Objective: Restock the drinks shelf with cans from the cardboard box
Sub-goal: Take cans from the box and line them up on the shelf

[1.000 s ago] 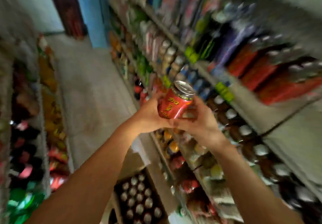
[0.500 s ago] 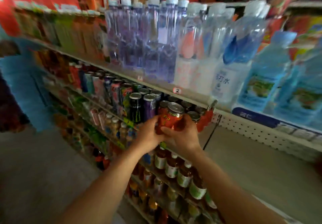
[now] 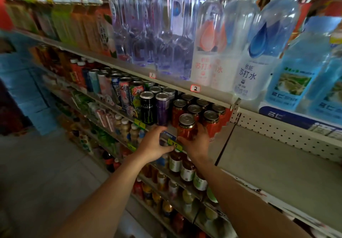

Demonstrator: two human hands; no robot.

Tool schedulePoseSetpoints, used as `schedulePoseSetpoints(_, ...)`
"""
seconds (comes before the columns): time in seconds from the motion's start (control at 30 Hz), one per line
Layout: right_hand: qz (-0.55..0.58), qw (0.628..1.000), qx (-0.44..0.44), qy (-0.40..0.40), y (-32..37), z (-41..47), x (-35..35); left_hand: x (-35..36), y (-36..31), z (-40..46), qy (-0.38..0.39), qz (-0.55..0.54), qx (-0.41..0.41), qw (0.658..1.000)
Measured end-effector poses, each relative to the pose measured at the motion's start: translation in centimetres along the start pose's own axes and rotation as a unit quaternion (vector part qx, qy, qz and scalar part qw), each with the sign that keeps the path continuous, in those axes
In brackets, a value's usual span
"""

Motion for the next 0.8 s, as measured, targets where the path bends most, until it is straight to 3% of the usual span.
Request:
schedulePoseSetpoints(0.47, -0.08, 0.995, 0.01, 0.055, 1.3, -1.9, -0.4, 4.6, 3.2, -0.8, 0.021, -0.042, -0.033, 0.998)
schedulePoseSetpoints(0.6, -0.097, 0.985, -0.14, -0.005, 3.7, -7.1, -3.6, 5.4, 5.9, -3.2, -0.048, -0.102, -0.026, 0.993)
schedulePoseSetpoints(0.7, -0.027, 0.976, -0.144, 0.16, 0.2, -13.4, -1.7, 8.6, 11.5, -7.3, -0.077, -0.156, -0.109, 0.979)
schedulePoseSetpoints(0.8, -0.018, 0.914, 0.016, 0.406, -6.7, -20.0, 1.2, 12.9, 16.6, -13.1, -0.03, -0.119, -0.227, 0.966)
Point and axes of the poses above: each hand's wrist, its own z-axis towards the middle knuckle, its own x-axis out of the palm, y = z × x, the point moved 2 cm from there along z, towards the middle knuckle, and after that the axes turned 9 degrees about -x, right-handed, at the moved point
